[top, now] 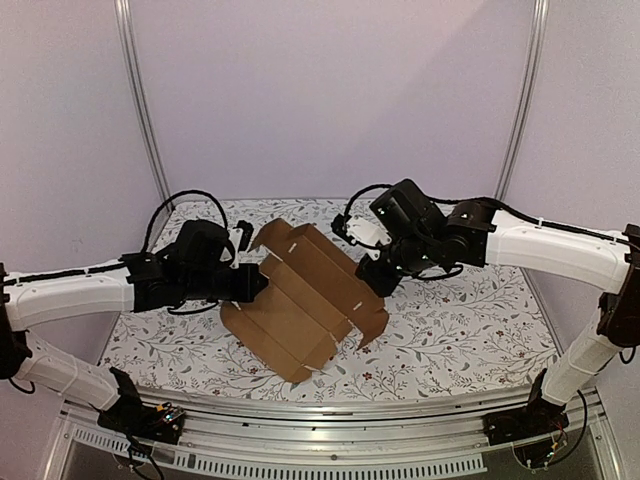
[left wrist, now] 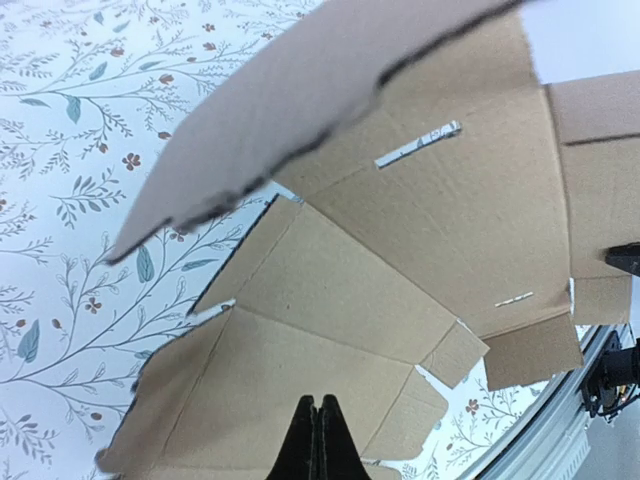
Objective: Fold the paper box
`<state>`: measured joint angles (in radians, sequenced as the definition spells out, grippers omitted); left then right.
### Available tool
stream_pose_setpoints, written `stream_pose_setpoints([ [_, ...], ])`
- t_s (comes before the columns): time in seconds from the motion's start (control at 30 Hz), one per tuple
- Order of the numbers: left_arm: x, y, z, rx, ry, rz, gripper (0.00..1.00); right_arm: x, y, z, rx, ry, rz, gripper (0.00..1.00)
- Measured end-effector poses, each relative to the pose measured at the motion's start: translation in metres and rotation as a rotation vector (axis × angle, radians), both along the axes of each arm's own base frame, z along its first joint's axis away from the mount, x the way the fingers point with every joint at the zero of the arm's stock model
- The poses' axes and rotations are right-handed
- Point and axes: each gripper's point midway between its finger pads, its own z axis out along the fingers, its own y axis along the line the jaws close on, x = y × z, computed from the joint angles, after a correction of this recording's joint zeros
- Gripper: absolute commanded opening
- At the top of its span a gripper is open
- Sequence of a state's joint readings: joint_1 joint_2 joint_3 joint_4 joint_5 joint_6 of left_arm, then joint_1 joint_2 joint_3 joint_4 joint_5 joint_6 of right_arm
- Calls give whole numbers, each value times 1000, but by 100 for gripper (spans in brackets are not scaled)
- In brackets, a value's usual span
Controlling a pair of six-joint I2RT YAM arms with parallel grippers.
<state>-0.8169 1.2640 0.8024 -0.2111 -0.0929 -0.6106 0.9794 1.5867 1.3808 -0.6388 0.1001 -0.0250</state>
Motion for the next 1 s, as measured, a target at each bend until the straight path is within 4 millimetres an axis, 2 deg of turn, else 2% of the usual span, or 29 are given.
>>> stream_pose_setpoints([
  [0.3,-22,20,46,-64,-60,-17,1,9,-10,-4,-104,-58,4,0],
  [0.57,-28,44,62,-39,-120,15,0,11,-20,-8,-249,-116,107,0],
  [0.67,-24,52,51,-9,-124,47,0,11,-23,-15,-317,-142,153,0],
  [0.7,-23,59,34,29,-108,68,0,11,-25,-18,-364,-163,191,0],
  [0.83,-13,67,5,67,-76,103,0,11,-25,-20,-433,-213,255,0],
  [1.0,0,63,-21,36,-37,97,0,13,-24,-22,-512,-282,315,0],
])
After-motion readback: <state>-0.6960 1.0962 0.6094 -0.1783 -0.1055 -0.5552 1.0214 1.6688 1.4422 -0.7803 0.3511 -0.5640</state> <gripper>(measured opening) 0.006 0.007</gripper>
